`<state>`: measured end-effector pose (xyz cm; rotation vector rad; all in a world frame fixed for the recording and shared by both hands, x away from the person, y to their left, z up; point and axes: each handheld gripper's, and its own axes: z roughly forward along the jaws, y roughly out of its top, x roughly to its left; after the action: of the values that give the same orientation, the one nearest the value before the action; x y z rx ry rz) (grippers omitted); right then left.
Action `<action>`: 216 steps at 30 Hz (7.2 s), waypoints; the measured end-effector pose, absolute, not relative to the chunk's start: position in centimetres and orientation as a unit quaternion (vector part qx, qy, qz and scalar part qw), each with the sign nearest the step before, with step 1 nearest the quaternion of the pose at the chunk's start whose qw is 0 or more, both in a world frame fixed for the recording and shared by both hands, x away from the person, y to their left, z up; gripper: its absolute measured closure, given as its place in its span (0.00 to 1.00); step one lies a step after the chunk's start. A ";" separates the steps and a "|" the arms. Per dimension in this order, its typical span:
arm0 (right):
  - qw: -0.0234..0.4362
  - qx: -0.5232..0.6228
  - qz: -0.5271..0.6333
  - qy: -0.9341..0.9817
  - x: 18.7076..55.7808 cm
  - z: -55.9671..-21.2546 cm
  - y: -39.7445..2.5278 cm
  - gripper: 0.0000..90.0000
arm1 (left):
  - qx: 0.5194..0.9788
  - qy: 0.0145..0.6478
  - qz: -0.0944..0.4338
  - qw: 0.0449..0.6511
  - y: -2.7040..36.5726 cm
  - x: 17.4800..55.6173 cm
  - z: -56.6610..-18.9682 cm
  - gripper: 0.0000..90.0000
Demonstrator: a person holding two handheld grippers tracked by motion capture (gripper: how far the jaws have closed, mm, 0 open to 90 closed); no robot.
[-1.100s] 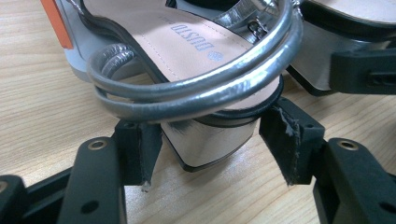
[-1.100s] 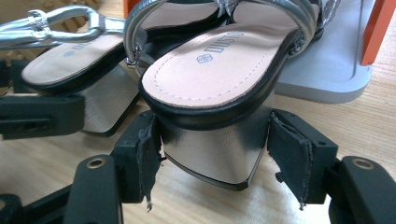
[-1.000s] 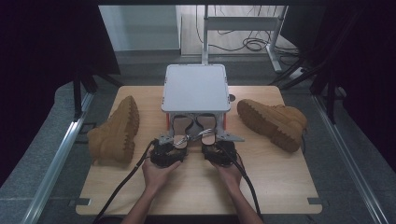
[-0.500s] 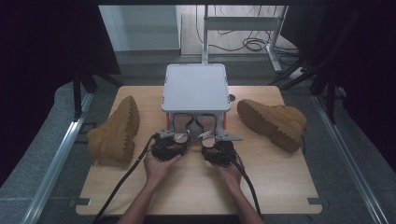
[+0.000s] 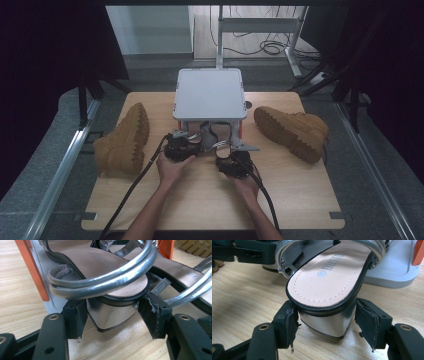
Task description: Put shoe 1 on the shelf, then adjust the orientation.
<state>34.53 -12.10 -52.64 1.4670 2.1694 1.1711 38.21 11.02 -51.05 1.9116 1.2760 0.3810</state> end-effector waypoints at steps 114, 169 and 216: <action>0.158 0.525 0.402 0.733 41.6 -52.9 -11.0 0.40 | 0.747 0.508 0.164 0.396 9.9 40.8 -52.2 0.46; 0.122 0.458 0.445 0.760 35.2 -50.7 -14.6 0.31 | 0.750 0.472 0.141 0.442 15.5 32.4 -49.7 0.35; 0.129 0.423 0.444 0.779 30.8 -50.2 -19.8 0.36 | 0.765 0.464 0.127 0.428 20.9 28.1 -47.4 0.71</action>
<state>30.78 -19.82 -50.24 1.2308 2.2650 1.2911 28.06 20.91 -47.43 1.9112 1.1594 0.3166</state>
